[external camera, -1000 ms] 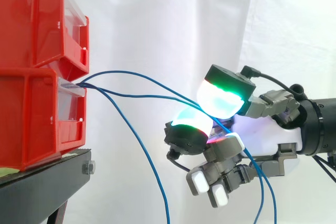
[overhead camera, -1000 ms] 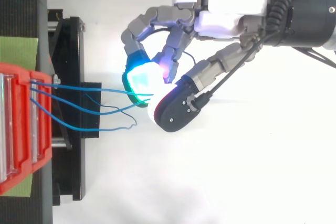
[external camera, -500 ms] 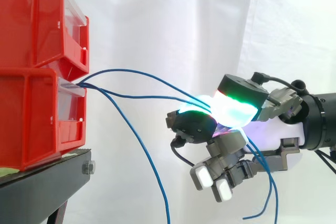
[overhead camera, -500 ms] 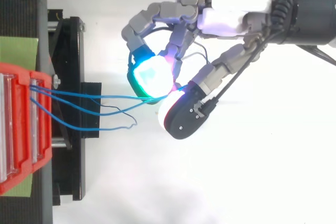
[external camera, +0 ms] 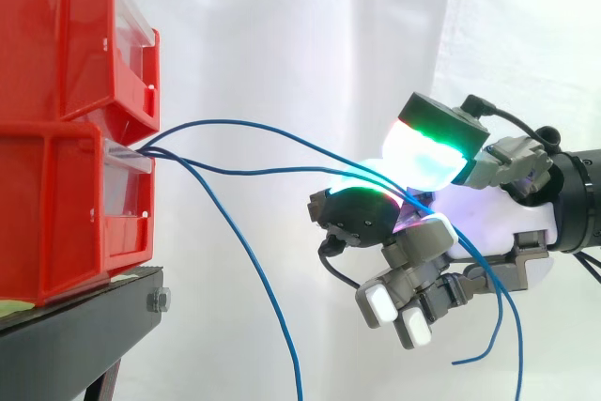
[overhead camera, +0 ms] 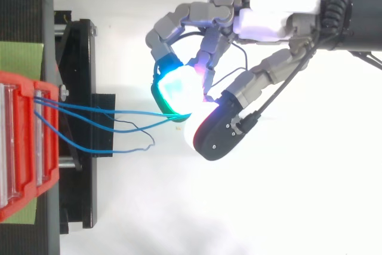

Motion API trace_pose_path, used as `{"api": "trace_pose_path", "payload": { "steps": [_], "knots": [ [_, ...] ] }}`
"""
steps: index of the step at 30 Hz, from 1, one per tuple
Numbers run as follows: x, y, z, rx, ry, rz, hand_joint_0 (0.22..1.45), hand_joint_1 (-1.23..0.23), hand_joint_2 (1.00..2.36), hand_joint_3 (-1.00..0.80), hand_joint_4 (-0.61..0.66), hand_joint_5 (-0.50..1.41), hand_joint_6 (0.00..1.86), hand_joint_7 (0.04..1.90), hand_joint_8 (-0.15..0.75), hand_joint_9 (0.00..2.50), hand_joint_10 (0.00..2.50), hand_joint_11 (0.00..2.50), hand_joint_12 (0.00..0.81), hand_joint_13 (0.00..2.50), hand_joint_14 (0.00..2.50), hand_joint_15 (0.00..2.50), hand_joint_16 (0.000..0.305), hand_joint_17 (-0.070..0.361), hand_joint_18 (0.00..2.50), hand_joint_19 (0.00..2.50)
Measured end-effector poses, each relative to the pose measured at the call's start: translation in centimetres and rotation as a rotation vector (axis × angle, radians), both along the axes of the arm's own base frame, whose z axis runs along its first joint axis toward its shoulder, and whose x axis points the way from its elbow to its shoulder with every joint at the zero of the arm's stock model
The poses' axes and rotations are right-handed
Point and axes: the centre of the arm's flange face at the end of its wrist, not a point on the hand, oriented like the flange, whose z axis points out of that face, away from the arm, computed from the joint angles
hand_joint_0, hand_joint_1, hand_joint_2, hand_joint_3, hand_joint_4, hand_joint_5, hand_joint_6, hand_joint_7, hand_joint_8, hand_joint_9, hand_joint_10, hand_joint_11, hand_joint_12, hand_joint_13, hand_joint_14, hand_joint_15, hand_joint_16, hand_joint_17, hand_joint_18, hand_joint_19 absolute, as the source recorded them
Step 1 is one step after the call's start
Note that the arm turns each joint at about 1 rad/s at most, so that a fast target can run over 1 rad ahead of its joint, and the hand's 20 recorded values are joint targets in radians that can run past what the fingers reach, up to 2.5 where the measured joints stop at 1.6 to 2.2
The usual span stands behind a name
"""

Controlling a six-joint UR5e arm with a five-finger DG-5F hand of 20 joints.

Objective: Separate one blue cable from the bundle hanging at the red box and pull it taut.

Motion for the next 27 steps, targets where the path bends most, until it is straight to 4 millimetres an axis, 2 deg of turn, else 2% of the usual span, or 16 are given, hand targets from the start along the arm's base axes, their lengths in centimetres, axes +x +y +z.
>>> {"api": "trace_pose_path", "payload": {
  "steps": [4, 7, 11, 19, 27],
  "knots": [
    [0.1, 0.0, 0.1, -0.003, -0.012, 0.001, 0.54, -0.82, 1.0, -0.5, 0.15, -0.13, 0.86, 1.33, 0.392, 1.23, 0.03, 1.08, 0.405, 0.88, 0.02, 0.57, 0.055, 0.125, 0.91, 0.6],
    [0.3, 0.1, 0.2, -0.003, -0.027, 0.0, 0.49, -0.78, 1.0, -0.5, 0.17, -0.13, 0.84, 1.32, 0.404, 1.25, 0.03, 1.07, 0.424, 0.9, 0.02, 0.57, 0.059, 0.134, 0.93, 0.6],
    [0.3, 0.1, 0.0, -0.003, -0.037, -0.004, 0.46, -0.79, 1.0, -0.5, 0.18, -0.14, 0.84, 1.29, 0.414, 1.25, 0.02, 1.07, 0.435, 0.91, 0.02, 0.57, 0.061, 0.138, 0.94, 0.59],
    [0.1, 0.5, -1.7, -0.002, -0.064, -0.032, 0.54, -0.94, 1.0, -0.5, 0.18, -0.18, 0.85, 1.26, 0.376, 1.17, 0.03, 1.1, 0.411, 0.88, 0.02, 0.58, 0.056, 0.127, 0.9, 0.6],
    [0.1, 0.6, -2.4, -0.001, -0.097, -0.047, 0.56, -0.99, 1.0, -0.5, 0.18, -0.19, 0.85, 1.23, 0.368, 1.1, 0.03, 1.08, 0.401, 0.91, 0.02, 0.61, 0.055, 0.124, 0.89, 0.59]
  ]
}}
